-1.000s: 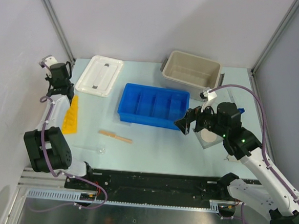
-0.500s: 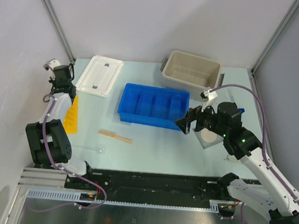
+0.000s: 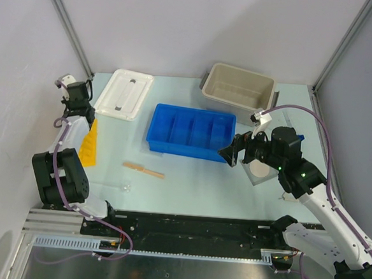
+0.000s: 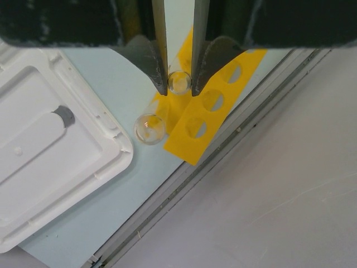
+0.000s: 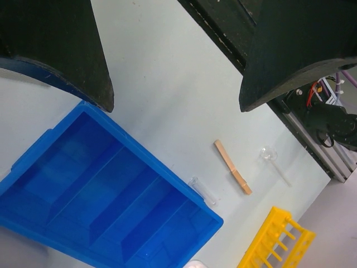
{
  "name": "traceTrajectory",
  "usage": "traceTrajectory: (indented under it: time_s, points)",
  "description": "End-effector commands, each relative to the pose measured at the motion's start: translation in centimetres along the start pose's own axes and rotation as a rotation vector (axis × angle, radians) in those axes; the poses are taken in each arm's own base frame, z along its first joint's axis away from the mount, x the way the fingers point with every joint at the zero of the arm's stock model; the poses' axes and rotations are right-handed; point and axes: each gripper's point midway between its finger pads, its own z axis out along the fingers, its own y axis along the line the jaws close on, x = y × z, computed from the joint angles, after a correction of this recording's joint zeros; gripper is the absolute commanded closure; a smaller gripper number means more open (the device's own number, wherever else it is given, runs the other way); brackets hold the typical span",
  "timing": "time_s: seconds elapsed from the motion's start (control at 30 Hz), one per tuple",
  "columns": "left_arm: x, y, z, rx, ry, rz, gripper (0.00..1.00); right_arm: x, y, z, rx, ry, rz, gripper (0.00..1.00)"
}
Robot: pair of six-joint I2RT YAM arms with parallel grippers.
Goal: Organize the chemistry lab equipment
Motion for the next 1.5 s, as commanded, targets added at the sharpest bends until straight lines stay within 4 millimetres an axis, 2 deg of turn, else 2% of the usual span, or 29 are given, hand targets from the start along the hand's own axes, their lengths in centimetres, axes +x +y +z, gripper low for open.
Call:
traceTrajectory:
  time_s: [0.0,0.27,0.43,0.6,0.8,1.0,1.47]
  points:
    - [-1.7,-0.7,-0.6,0.057,-0.047,-0.035,0.8,-0.7,0.3,-0.3,-0.021,-0.027,-0.024,0.01]
    - [-4.9,-2.3,-3.7,0.188,-0.108,-0.087,0.78,-0.6,0.2,-0.2,-0.023,-0.026,-0.021,0.01]
    - [-5.7,-1.9,-3.8,0.161,-0.123,-0.067,0.78,-0.5,0.3,-0.3,-0.028,-0.025,-0.02,0.01]
    - [-7.7,-1.2,-3.9,0.117,-0.168,-0.036,0.78,-0.6,0.3,-0.4,-0.03,-0.028,-0.021,0.01]
    - [-9.0,-0.4,-4.4,0.084,-0.202,-0.016,0.78,-0.5,0.3,-0.1,-0.038,-0.023,-0.018,0.01]
    - [-8.5,0.0,-4.0,0.06,-0.192,0.012,0.78,-0.5,0.3,0.0,-0.042,-0.022,-0.017,0.01]
    - [-5.0,-0.1,-1.6,0.034,-0.106,0.051,0.78,-0.1,0.3,0.1,-0.048,-0.014,-0.01,0.01]
